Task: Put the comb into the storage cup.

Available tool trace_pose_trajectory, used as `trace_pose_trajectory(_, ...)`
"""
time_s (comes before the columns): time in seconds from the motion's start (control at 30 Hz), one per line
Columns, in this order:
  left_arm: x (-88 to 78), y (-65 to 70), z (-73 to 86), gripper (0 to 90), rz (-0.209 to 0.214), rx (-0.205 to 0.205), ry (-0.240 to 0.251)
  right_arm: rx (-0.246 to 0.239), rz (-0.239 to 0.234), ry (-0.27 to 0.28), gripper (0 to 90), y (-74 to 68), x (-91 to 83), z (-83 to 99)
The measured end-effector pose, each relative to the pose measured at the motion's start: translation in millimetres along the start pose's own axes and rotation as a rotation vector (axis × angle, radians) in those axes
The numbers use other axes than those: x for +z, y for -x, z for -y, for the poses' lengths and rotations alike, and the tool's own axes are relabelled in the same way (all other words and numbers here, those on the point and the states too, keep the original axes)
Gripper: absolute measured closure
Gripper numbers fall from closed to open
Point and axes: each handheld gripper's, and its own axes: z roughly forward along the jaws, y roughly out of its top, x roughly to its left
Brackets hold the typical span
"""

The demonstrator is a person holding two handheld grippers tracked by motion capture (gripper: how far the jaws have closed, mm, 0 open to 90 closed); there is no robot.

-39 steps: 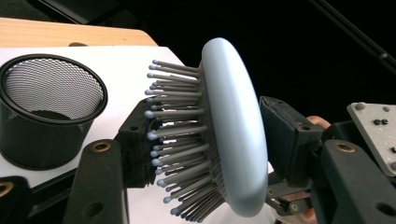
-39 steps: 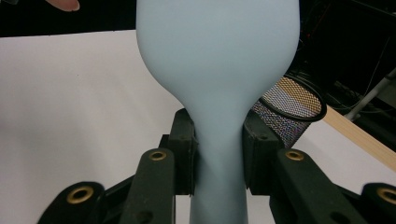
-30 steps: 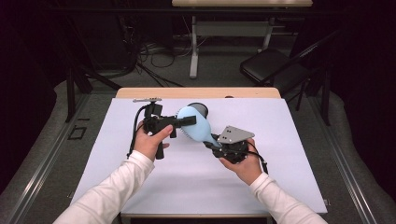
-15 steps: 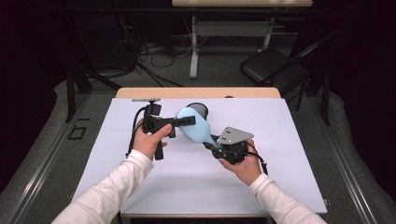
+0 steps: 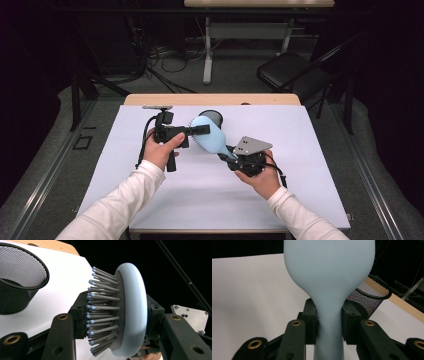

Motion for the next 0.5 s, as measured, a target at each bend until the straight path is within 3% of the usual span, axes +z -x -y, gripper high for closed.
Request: trace_pose_trajectory(0.5, 3.8, -3.0, -2.5, 50.7, 0.009, -0.042, -0.005, 0.013, -0.001, -0.002, 67.8, 0.9, 0.3, 1.3)
